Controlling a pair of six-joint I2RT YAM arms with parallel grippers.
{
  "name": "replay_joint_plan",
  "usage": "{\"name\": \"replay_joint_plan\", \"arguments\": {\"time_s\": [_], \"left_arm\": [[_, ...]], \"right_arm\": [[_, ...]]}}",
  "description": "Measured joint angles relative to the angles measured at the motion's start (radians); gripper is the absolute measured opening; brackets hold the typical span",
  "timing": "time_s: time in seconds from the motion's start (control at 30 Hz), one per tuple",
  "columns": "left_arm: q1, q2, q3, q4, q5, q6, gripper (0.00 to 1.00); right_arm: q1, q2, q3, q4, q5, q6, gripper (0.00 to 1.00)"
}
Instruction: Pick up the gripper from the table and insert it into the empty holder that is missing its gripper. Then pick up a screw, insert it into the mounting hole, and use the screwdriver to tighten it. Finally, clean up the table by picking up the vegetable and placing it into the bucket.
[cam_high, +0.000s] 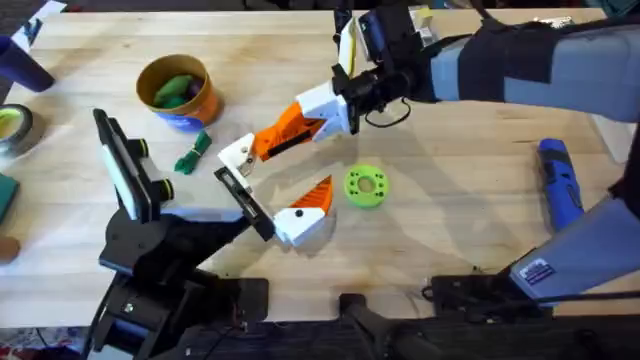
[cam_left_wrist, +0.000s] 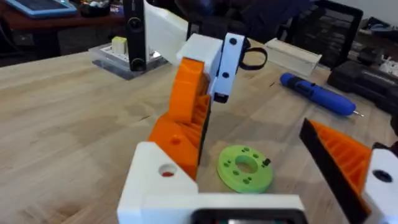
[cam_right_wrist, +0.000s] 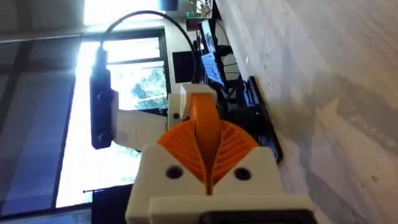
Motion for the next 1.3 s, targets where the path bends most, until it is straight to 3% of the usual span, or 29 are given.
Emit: {"name": "replay_joint_plan", "arguments": {"time_s": [0.63, 1.3], "left_arm": [[-0.002, -0.007, 0.000, 0.004, 0.098, 0.072, 0.990], [0.000, -0.007, 0.000, 0.014, 0.158, 0.078, 0.990]], "right_arm": [[-0.014, 0.007, -0.005, -0.014, -0.122, -0.124, 0.009], [0.023, 0.018, -0.005, -0.014, -0.157, -0.151, 0.009]]}}
